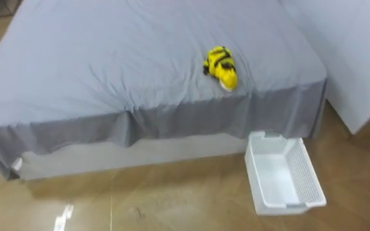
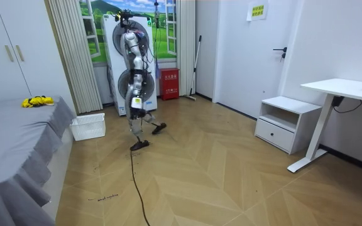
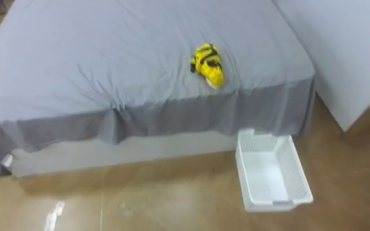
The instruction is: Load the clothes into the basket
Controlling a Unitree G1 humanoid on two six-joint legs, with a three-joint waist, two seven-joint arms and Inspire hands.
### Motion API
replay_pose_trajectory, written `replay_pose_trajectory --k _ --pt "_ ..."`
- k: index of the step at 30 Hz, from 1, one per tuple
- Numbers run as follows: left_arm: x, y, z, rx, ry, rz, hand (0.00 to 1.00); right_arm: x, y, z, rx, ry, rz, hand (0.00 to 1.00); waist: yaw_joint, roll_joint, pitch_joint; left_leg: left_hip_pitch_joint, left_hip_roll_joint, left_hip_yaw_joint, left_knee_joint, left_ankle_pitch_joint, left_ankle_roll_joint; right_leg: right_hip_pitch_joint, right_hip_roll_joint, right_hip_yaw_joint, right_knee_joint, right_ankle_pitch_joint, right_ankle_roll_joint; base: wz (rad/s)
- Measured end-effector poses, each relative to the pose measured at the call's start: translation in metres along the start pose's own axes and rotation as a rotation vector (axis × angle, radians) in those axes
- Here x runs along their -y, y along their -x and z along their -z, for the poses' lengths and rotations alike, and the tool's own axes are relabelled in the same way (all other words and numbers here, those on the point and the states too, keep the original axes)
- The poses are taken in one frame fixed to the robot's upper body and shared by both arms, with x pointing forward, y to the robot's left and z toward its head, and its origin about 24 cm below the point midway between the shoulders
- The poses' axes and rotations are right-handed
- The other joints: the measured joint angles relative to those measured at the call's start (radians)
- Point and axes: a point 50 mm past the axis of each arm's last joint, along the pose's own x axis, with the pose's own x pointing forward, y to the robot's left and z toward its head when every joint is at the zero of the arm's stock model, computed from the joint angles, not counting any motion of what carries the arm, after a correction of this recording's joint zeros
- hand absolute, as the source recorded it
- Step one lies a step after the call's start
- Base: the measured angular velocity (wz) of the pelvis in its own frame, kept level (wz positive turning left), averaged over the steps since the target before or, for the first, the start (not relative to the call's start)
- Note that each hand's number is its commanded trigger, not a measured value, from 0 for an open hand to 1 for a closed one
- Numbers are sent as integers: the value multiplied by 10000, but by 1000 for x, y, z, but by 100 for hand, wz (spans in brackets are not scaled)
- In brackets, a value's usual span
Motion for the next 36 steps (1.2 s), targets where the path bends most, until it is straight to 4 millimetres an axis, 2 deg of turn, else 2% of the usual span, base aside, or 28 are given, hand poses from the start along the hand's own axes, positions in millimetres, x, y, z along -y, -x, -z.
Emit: replay_pose_trajectory --k 2,3,4,5,6,7,8,9,10,11,12,13,14,15,16,17,18,19,20,21,23,24,25,26,27,29,35,36 --pt "7 -1 -9 332 -299 259 0 -11 -3 -14 492 185 -391 0 11 206 28 484 274 -115 -368 -112 -25 -1229 597 -446 -553 -811 -186 21" --pt "10 -3 -15 479 -504 401 0 -18 -4 -22 771 331 -633 0 -52 283 43 774 405 -381 -554 -173 -67 -1792 1056 -761 -1795 -933 -237 35" --pt "14 -3 -18 572 -667 514 0 -20 -4 -24 876 353 -713 0 -37 376 24 973 437 -477 -706 -186 -94 -1991 1248 -832 -2571 -917 -260 46" --pt "19 -4 -25 769 -1018 717 0 -24 -4 -28 1075 433 -838 0 -1 337 52 1369 488 -632 -1053 -216 -151 -2207 1590 -851 -4305 -652 -378 44" --pt "22 -4 -23 741 -1298 868 0 -27 -4 -33 1293 504 -927 0 20 326 60 1845 541 -868 -1412 -271 -236 -2341 1799 -995 -5736 240 -585 49" --pt "24 -4 -22 690 -1367 972 0 -27 -4 -34 1400 541 -924 0 -32 366 56 2117 631 -1021 -1542 -311 -293 -2352 1877 -1119 -6238 731 -657 51" --pt "27 -3 -22 696 -1532 1101 0 -30 -4 -38 1625 608 -945 0 32 356 29 2414 785 -1103 -1652 -411 -460 -2252 2084 -1190 -6976 1594 -883 21" --pt "25 -3 -20 642 -1546 1066 0 -38 -3 -46 2017 599 -1160 0 230 271 -6 2574 881 -1114 -1609 -526 -660 -2305 2345 -1067 -7317 2281 -1299 0" --pt "24 -3 -17 563 -1512 1039 0 -41 -3 -51 2239 588 -1261 0 292 310 -39 2608 1004 -1147 -1512 -645 -856 -2284 2491 -1036 -7312 2477 -1449 -37" --pt "22 -2 -12 413 -1500 989 0 -48 -2 -62 2776 561 -1480 0 486 452 -180 2683 1337 -1175 -1296 -842 -1203 -2083 2755 -1275 -7039 2365 -1534 -27" --pt "19 -1 -7 267 -1515 942 0 -55 -1 -73 3211 581 -1651 0 472 720 -26 2760 1710 -1090 -816 -947 -1648 -1717 2982 -1615 -6911 2172 -1745 -6" --pt "18 -1 -6 255 -1523 930 0 -58 -1 -79 3399 599 -1738 0 408 765 -1 2728 1812 -1046 -431 -910 -1920 -1506 3008 -1593 -6884 2003 -1755 36" --pt "17 -1 -7 339 -1492 912 0 -60 0 -83 3563 629 -1778 0 277 745 1 2638 1921 -801 357 -642 -2337 -1058 2995 -1546 -6870 1709 -1717 49" --pt "15 1 -5 486 -1412 876 0 -63 1 -87 3725 662 -1893 0 231 701 -2 2591 2025 -478 1164 -154 -2496 -565 2989 -1598 -6918 1433 -1690 38" --pt "14 1 -5 527 -1318 837 0 -65 2 -89 3804 688 -1978 0 228 681 6 2554 2047 -350 1604 118 -2499 -320 2974 -1668 -6937 1315 -1660 12" --pt "12 2 -3 502 -1250 770 0 -70 3 -91 3915 875 -2178 0 206 602 -18 2404 2085 -222 2564 813 -2456 280 2951 -1726 -7303 1161 -1624 -7" --pt "8 4 5 300 -1163 684 0 -74 4 -94 4036 1016 -2338 0 213 421 -33 2045 2188 -275 3534 1102 -2399 861 2926 -1550 -7881 1055 -1481 -6" --pt "8 4 4 309 -1120 682 0 -76 4 -97 4129 1023 -2386 0 194 431 -36 1804 2300 -277 3895 839 -2254 1032 2945 -1540 -8080 1042 -1472 13" --pt "10 3 -2 494 -961 720 0 -80 5 -102 4309 998 -2378 0 75 433 -15 1168 2487 -275 4227 146 -2048 1270 2942 -1436 -8234 1024 -1441 16" --pt "11 2 -7 682 -726 726 0 -81 6 -104 4397 995 -2356 0 183 292 73 558 2530 -268 4065 -415 -2056 1415 2889 -1098 -8283 1006 -1411 5" --pt "11 1 -13 933 -551 668 0 -82 9 -108 4559 1092 -2198 0 505 60 69 -466 2428 -586 3074 -836 -2130 1438 2750 -826 -8252 927 -1277 -36" --pt "11 1 -18 1253 -357 649 0 -84 13 -115 4915 1202 -2140 0 573 32 52 -1006 2477 -769 1881 -674 -2216 1396 2710 -724 -8202 800 -1094 -44" --pt "12 1 -20 1343 -302 654 0 -86 15 -119 5089 1230 -2113 0 584 34 68 -1231 2582 -561 1706 -269 -1773 1362 2699 -625 -8057 666 -1018 -33" --pt "9 2 -18 1274 -320 593 0 -88 18 -121 5273 1422 -2069 0 564 36 -87 -1117 2498 -351 1464 -130 -1621 1237 2546 -482 -7725 460 -785 -15" --pt "8 2 -17 1266 -407 574 0 -88 24 -126 5667 1525 -2062 0 441 -72 -140 -720 2294 -255 943 6 -1422 1292 2383 -443 -7743 478 -712 -11" --pt "4 3 -12 1128 -491 491 0 -90 34 -137 6352 1449 -2164 0 464 -197 -192 -201 1999 -50 315 151 -1343 1543 2233 -372 -8047 481 -605 -21" --pt "4 4 -7 1019 -687 564 0 -94 48 -157 7743 1629 -2013 0 456 -141 -171 118 1630 -80 -538 433 -1286 1570 2025 -580 -8261 496 -498 2" --pt "4 4 -8 1047 -783 596 0 -95 50 -159 7856 1623 -2029 0 442 -99 -121 55 1554 -101 -562 452 -1285 1521 2014 -624 -8270 495 -496 0"
